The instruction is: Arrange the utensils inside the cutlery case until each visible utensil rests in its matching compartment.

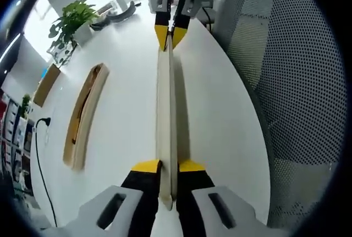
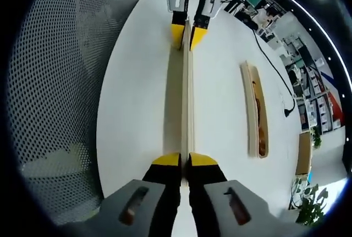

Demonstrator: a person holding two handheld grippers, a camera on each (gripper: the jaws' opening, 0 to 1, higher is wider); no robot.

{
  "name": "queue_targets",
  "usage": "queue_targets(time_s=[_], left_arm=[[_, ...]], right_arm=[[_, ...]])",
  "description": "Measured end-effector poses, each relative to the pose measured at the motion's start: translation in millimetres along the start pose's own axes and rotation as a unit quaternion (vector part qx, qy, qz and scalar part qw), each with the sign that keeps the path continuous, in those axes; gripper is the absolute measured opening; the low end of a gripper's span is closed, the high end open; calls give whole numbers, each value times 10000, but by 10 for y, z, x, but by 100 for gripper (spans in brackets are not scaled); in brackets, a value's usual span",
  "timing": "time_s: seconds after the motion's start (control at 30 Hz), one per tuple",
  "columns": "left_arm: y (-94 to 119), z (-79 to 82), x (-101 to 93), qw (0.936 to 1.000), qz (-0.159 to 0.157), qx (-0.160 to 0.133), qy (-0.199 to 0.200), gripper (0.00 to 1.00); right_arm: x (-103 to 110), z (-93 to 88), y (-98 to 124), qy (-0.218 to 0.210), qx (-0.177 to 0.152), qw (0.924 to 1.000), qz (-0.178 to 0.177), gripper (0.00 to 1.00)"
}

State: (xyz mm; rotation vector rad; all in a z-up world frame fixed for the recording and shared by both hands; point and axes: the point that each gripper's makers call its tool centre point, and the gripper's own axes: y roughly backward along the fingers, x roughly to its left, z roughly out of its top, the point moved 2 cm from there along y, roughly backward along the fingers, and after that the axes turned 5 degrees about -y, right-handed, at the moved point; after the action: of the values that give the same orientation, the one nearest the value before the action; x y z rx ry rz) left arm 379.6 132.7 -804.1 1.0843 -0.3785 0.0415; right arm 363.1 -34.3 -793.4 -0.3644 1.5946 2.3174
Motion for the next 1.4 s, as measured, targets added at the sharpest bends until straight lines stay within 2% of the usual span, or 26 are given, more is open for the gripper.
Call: queue_targets(time_s=[0.1, 0.2, 0.43, 0.6, 0.77, 0.93, 1.13, 1.2, 1.3, 1.4], left_arm=[[-1, -9, 2, 10000, -6, -27, 83, 9], [-11, -16, 11, 10000, 50, -41, -13, 9], [-11, -16, 21, 9999, 51, -75, 65, 9], [-4, -21, 36, 9999, 73, -18, 119, 4], [17, -39, 13, 9997, -40, -22, 232, 4], [28, -53, -11, 9994, -162, -6, 303, 4], [51, -62, -52, 9982, -380, -43, 457, 4], [52, -68, -62, 9984, -414, -43, 380, 4], [57, -64, -86, 9978, -491, -54, 441, 4], [56, -58, -97, 9979, -519, -47, 386, 4]], right_arm=[[2, 4, -5, -118, 45, 9997, 205, 0], [-16, 9, -2, -204, 99, 9988, 429, 0], [-57, 7, 3, -475, 66, 9947, 914, 0], [-53, 19, 1, -729, 70, 9915, 1076, 1], [-32, 38, 9, -1066, 43, 9855, 1318, 1], [-11, 57, 10, -1234, -1, 9829, 1366, 1], [42, 87, 34, -1521, -109, 9742, 1664, 2], [81, 106, 43, -1759, -144, 9669, 1844, 2], [91, 102, 49, -1973, -161, 9599, 1985, 2], [99, 102, 49, -1828, -152, 9625, 1997, 2]])
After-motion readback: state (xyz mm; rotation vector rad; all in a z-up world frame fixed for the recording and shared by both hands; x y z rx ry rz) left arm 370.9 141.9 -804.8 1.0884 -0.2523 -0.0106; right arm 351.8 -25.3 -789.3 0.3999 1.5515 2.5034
